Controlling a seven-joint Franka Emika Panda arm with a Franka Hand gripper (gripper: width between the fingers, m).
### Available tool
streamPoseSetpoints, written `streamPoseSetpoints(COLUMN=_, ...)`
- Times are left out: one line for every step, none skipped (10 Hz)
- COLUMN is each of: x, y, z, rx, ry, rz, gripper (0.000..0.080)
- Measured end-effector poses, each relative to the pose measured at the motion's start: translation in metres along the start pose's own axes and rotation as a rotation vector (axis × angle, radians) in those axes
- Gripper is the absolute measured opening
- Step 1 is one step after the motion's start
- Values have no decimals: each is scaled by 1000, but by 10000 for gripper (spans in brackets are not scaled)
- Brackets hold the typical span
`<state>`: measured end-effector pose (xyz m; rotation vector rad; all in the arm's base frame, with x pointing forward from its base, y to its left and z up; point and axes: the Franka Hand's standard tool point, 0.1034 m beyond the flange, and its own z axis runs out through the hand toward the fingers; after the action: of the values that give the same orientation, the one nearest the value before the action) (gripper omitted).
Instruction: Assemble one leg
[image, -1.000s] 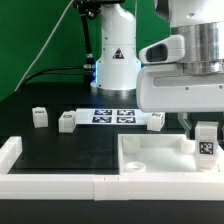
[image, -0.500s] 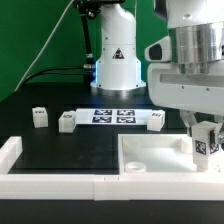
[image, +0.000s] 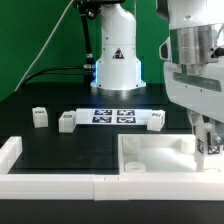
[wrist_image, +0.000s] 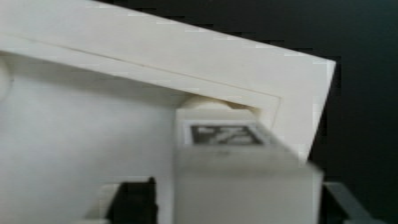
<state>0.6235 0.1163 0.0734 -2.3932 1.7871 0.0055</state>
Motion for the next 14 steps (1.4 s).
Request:
streamPoseSetpoints(x=0, y=0, z=0, rx=-1, ry=0, rz=-5, gripper=466)
streamPoseSetpoints(x=-1, y=-1, z=-1, rx=-11, ry=-1, rz=-167, gripper=599)
streamPoseSetpoints(x=-2, y=-2, z=-2, rx=-16, ry=1, rz=-332, gripper=599)
streamPoseSetpoints(x=-2, y=-3, z=-3, rx=-18, ry=-2, rz=-478, gripper=640)
streamPoseSetpoints(x=-2, y=-4, z=-2, rx=-28, ry=-5, rz=-628, gripper=640)
streamPoseSetpoints(x=-2, y=-6, z=-1, rx=-46, ry=-6, rz=-807, gripper=648)
streamPoseSetpoints(x=-1, y=-10, z=0, rx=-58, ry=-3, rz=-937, gripper=648)
streamPoseSetpoints(x=-1, y=-12, z=0, rx=-71, ry=9, rz=-1035, gripper=649)
streamPoseSetpoints(x=-1, y=-11, z=-1, rx=-85, ry=12, rz=-1167, gripper=649)
streamPoseSetpoints(x=-1, y=-11, z=-1, rx=-93, ry=14, rz=-1268, gripper=649)
streamPoseSetpoints(x=0, y=-11, z=-1, rx=-94, ry=12, rz=-1315, gripper=649)
streamPoseSetpoints(x=1, y=-11, z=-1, rx=-94, ry=12, rz=-1321, gripper=649)
streamPoseSetpoints(x=1, y=-11, z=-1, rx=-94, ry=12, rz=-1321, gripper=523)
streamPoseSetpoints(x=1, y=-11, z=-1, rx=-94, ry=12, rz=-1321, gripper=523)
